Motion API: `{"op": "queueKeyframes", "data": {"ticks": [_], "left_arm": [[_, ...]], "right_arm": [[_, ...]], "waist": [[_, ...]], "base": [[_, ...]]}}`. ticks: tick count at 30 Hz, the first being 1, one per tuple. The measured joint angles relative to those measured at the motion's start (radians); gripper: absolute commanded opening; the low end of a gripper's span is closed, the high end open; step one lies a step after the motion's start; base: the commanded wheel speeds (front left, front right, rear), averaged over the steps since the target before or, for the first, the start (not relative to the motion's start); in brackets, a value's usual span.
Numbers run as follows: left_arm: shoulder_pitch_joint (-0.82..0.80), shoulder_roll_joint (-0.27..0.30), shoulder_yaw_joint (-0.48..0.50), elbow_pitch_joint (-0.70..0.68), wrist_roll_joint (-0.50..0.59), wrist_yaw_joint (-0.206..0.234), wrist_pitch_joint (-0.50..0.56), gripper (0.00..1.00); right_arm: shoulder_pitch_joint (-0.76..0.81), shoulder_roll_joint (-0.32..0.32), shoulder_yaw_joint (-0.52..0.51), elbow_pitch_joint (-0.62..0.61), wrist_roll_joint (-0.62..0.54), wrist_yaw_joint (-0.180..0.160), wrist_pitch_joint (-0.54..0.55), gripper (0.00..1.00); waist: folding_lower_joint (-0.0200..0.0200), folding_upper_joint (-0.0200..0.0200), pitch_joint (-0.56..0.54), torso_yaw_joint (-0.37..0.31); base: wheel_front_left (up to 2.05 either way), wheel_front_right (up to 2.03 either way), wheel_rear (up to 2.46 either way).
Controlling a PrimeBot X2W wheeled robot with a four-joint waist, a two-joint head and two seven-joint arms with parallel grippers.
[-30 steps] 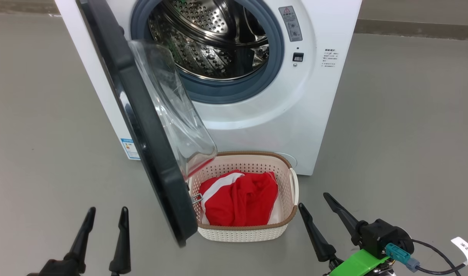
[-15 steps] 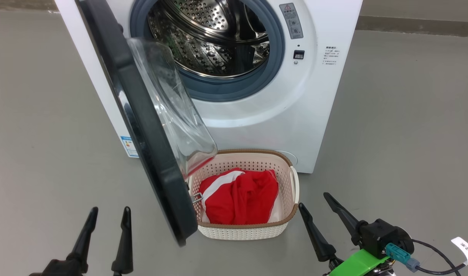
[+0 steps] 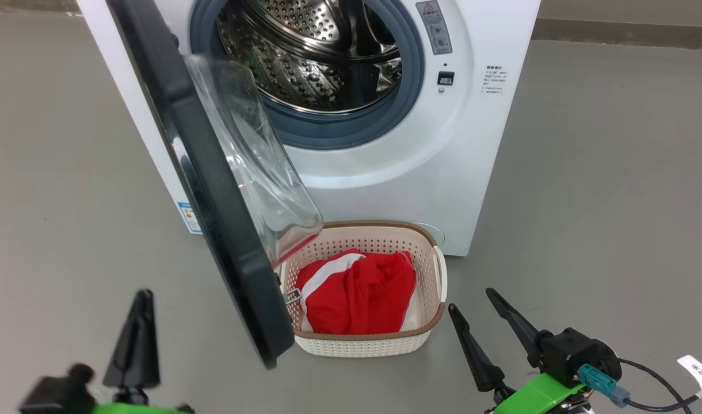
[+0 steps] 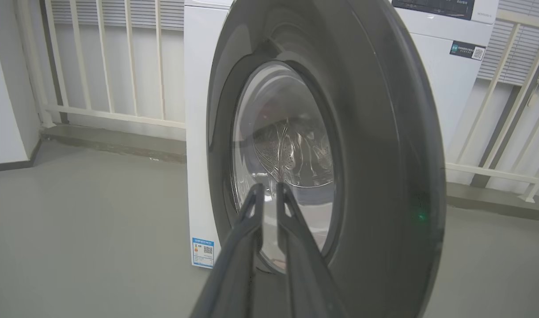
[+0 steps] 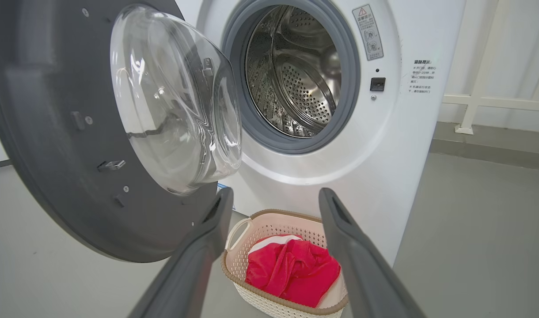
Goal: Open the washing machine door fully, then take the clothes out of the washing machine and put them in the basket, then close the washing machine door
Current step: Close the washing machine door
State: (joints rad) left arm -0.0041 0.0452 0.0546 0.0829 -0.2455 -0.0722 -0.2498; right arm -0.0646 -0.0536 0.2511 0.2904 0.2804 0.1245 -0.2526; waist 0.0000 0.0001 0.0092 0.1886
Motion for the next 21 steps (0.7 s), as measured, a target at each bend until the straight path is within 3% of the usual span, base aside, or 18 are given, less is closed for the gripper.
{"op": "queueKeyframes", "data": {"ticks": [4, 8, 13, 21], "left_arm": [[-0.051, -0.001, 0.01, -0.002, -0.195, -0.001, 0.0, 0.0], [-0.096, -0.003, 0.004, -0.003, -0.529, 0.003, 0.001, 0.0], [-0.153, -0.006, -0.009, -0.027, -0.975, 0.066, 0.109, 0.0], [-0.239, -0.006, 0.011, -0.102, -1.25, 0.207, 0.332, 0.0]], "right_arm": [[0.0, 0.0, -0.001, 0.0, 0.0, 0.0, 0.0, 1.0], [0.0, 0.0, -0.001, 0.001, 0.0, 0.0, 0.0, 1.0], [0.0, 0.0, 0.0, 0.002, 0.0, 0.0, 0.0, 1.0], [0.0, 0.0, 0.007, 0.004, 0.0, 0.0, 0.0, 1.0]], "waist": [[0.0, 0.0, 0.002, -0.003], [0.0, 0.0, 0.0, -0.005], [0.0, 0.0, -0.002, -0.006], [0.0, 0.0, 0.003, -0.006]], "base": [[0.0, 0.0, 0.0], [0.0, 0.0, 0.0], [0.0, 0.0, 0.0], [0.0, 0.0, 0.0]]}}
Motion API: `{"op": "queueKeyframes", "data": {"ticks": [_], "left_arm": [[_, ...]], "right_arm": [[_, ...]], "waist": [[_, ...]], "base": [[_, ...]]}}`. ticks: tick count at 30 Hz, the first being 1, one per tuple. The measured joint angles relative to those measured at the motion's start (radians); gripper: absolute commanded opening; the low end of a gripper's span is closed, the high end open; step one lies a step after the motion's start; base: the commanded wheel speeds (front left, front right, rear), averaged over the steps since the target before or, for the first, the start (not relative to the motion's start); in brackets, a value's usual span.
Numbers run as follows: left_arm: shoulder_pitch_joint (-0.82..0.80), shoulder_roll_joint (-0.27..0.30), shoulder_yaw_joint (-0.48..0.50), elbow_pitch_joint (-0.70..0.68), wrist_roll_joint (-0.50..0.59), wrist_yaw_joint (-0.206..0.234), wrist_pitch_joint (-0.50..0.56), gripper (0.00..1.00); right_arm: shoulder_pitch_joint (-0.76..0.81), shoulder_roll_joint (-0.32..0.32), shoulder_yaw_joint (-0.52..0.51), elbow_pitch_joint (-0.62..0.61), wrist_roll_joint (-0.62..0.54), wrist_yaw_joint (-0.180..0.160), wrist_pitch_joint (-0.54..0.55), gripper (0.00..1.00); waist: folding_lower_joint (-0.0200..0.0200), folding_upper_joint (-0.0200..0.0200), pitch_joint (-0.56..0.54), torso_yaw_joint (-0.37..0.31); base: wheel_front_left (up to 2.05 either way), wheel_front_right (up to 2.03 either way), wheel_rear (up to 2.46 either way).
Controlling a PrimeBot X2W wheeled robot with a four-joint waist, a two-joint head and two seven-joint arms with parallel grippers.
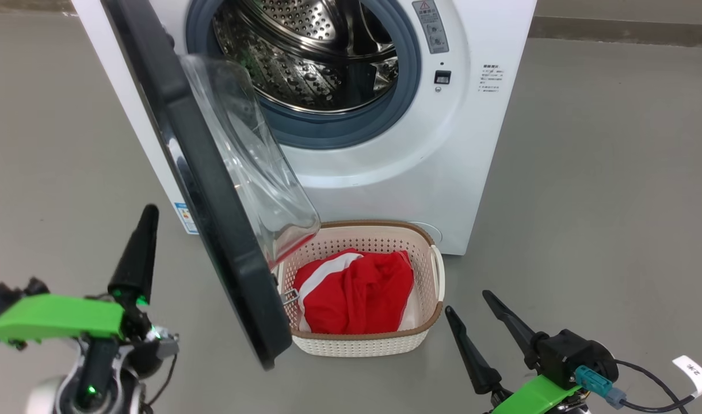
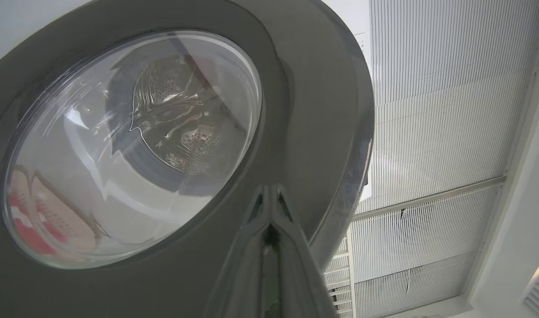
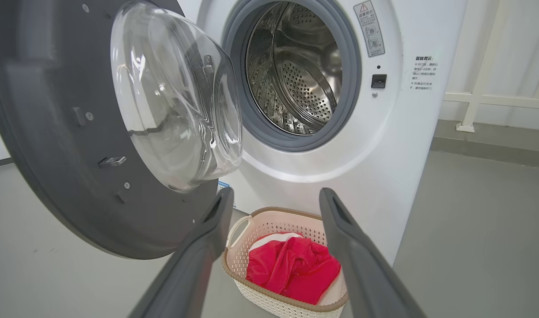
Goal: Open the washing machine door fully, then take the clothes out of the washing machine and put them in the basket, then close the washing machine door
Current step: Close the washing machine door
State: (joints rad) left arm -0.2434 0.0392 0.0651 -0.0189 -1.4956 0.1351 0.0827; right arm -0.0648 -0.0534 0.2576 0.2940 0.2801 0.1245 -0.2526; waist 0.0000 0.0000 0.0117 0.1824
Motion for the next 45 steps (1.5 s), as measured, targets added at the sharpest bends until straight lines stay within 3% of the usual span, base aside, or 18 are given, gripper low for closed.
{"op": "queueKeyframes", "data": {"ticks": [4, 11, 26, 45], "left_arm": [[-0.042, 0.017, 0.005, -0.037, -0.055, 0.069, 0.083, 0.0], [-0.075, 0.032, 0.013, -0.075, -0.089, 0.11, 0.114, 0.0], [-0.091, 0.025, 0.0, -0.113, -0.092, 0.112, 0.112, 0.0], [-0.189, 0.011, -0.001, -0.051, -0.099, 0.115, 0.074, 0.0]], "right_arm": [[0.0, -0.002, 0.011, 0.0, 0.0, 0.0, 0.0, 1.0], [-0.002, -0.006, 0.011, 0.001, 0.0, 0.0, 0.0, 1.0], [-0.028, -0.007, 0.008, -0.003, 0.0, 0.0, 0.0, 1.0], [-0.056, -0.006, -0.004, -0.016, 0.001, 0.0, 0.0, 1.0]], "waist": [[0.0, 0.0, 0.007, -0.012], [0.0, 0.0, 0.019, -0.041], [0.0, 0.0, 0.052, -0.111], [0.0, 0.0, 0.105, -0.216]], "base": [[0.0, 0.0, 0.0], [0.0, 0.0, 0.0], [0.0, 0.0, 0.0], [0.0, 0.0, 0.0]]}}
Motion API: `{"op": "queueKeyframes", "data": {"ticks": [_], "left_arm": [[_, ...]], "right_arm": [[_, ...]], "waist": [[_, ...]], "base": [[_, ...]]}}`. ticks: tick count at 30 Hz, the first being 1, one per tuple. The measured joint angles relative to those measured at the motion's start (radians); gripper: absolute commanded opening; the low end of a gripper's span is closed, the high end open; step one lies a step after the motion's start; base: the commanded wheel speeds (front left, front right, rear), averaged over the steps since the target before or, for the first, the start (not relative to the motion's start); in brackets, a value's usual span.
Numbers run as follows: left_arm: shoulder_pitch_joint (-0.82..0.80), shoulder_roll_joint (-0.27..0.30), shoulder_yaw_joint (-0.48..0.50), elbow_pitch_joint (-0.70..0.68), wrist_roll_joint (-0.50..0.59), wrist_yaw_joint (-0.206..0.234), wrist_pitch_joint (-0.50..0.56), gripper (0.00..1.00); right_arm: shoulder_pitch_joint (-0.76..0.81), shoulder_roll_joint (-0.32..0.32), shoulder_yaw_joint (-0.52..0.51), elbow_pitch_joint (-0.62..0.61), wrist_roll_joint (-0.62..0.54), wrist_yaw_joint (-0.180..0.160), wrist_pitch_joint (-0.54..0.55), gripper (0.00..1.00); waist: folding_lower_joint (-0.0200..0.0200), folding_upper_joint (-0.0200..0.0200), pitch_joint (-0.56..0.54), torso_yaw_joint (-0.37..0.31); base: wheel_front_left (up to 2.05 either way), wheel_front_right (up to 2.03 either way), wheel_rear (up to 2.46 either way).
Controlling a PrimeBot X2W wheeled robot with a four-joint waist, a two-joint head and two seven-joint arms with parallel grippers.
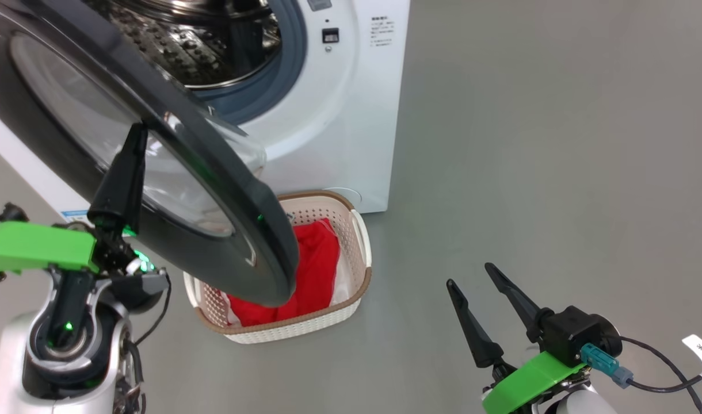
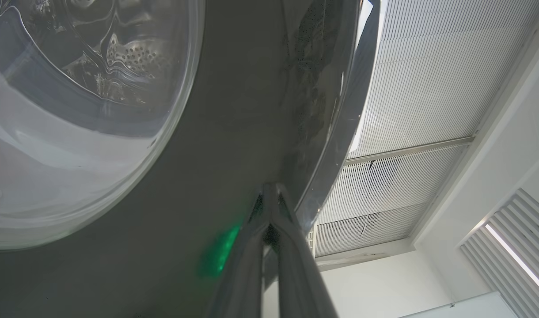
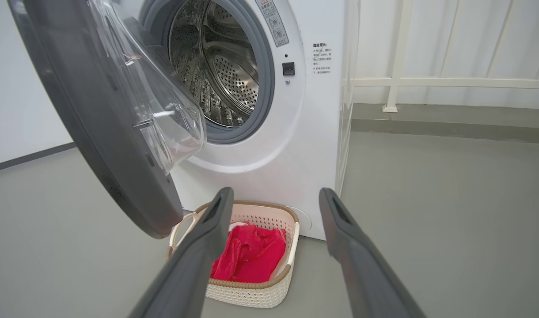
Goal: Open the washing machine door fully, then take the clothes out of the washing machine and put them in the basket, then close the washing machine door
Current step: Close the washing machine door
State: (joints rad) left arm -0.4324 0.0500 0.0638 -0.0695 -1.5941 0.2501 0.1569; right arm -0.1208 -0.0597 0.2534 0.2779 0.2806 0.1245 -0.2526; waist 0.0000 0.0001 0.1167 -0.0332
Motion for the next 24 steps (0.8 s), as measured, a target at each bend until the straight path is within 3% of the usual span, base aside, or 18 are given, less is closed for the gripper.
{"op": "queueKeyframes", "data": {"ticks": [9, 24], "left_arm": [[-0.079, -0.004, -0.008, 0.06, -0.002, -0.006, -0.019, 0.0], [-0.233, -0.011, -0.006, 0.198, -0.004, -0.059, -0.054, 0.0]], "right_arm": [[-0.008, 0.001, -0.004, -0.008, 0.0, 0.0, 0.0, 1.0], [-0.038, 0.003, -0.006, -0.021, 0.0, 0.0, -0.003, 1.0]], "waist": [[0.0, 0.0, 0.04, -0.036], [0.0, 0.0, 0.112, -0.088]], "base": [[0.0, 0.0, 0.0], [0.0, 0.0, 0.0]]}}
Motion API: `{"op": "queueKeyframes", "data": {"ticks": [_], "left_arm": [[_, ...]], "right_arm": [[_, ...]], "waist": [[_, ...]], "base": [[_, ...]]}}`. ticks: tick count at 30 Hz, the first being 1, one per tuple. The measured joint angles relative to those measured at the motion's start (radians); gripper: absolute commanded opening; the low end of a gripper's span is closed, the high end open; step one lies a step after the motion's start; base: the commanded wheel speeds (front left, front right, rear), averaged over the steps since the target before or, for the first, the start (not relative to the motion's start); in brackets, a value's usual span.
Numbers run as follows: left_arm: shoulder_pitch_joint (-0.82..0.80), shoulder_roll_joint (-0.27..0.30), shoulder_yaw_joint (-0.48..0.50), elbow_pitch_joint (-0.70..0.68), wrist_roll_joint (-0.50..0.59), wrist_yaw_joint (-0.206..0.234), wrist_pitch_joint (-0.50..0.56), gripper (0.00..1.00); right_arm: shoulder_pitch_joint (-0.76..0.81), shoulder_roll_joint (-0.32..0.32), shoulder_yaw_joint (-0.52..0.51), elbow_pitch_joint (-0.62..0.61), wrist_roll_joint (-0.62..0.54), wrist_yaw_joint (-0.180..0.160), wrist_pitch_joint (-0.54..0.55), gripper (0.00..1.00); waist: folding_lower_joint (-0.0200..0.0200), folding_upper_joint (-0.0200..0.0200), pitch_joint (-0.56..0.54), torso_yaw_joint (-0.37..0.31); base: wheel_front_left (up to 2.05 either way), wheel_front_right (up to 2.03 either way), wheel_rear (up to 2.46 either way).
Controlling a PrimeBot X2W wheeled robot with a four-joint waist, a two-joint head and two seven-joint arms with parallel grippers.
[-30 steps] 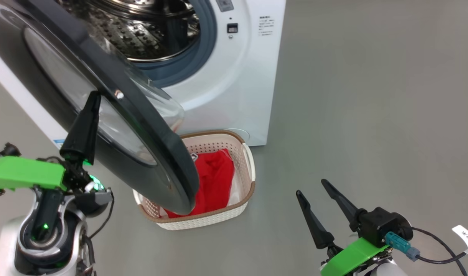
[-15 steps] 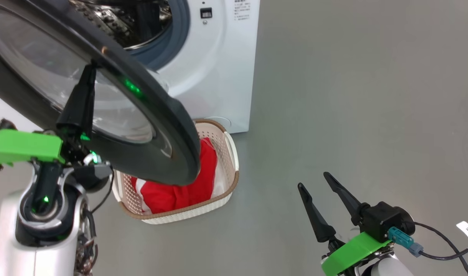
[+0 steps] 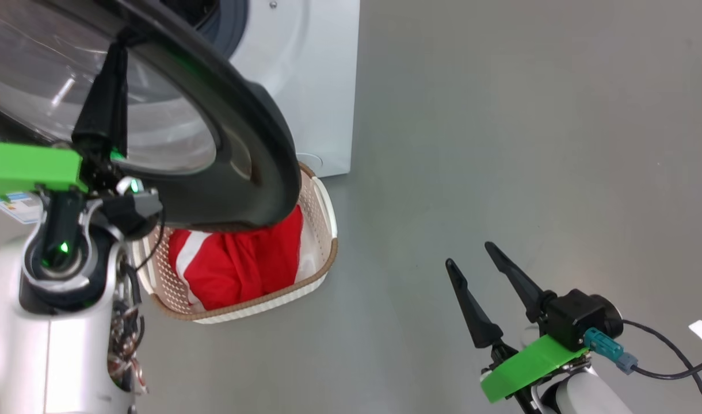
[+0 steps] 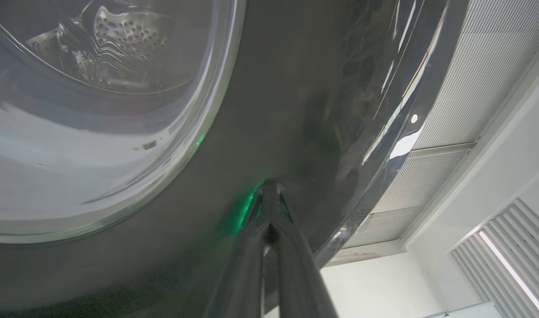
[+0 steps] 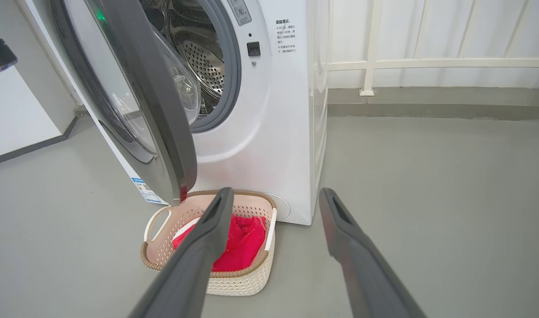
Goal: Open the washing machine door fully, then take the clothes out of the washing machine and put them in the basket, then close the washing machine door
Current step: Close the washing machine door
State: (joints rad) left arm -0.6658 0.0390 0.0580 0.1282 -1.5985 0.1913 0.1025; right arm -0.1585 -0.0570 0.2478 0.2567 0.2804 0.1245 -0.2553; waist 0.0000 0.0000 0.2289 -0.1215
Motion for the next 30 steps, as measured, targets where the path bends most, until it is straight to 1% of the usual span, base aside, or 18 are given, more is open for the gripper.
{"op": "queueKeyframes", "data": {"ticks": [4, 15, 20, 30], "left_arm": [[-0.043, -0.002, 0.005, 0.039, -0.004, -0.017, -0.012, 0.0], [-0.176, -0.003, 0.034, 0.123, -0.022, -0.042, -0.035, 0.0], [-0.236, 0.007, 0.041, 0.161, -0.022, -0.044, -0.04, 0.0], [-0.336, 0.032, 0.047, 0.26, -0.012, -0.077, -0.044, 0.0]], "right_arm": [[-0.015, 0.0, 0.0, -0.007, 0.0, 0.0, 0.0, 1.0], [-0.054, 0.001, 0.024, -0.016, 0.0, 0.0, 0.0, 1.0], [-0.058, 0.001, 0.023, -0.017, 0.0, 0.0, 0.0, 1.0], [-0.078, 0.002, 0.024, -0.025, 0.0, 0.0, 0.0, 1.0]], "waist": [[0.0, 0.0, 0.02, -0.012], [0.0, 0.0, 0.089, -0.038], [0.0, 0.0, 0.114, -0.056], [0.0, 0.0, 0.156, -0.088]], "base": [[0.0, 0.0, 0.0], [0.0, 0.0, 0.0], [0.0, 0.0, 0.0], [0.0, 0.0, 0.0]]}}
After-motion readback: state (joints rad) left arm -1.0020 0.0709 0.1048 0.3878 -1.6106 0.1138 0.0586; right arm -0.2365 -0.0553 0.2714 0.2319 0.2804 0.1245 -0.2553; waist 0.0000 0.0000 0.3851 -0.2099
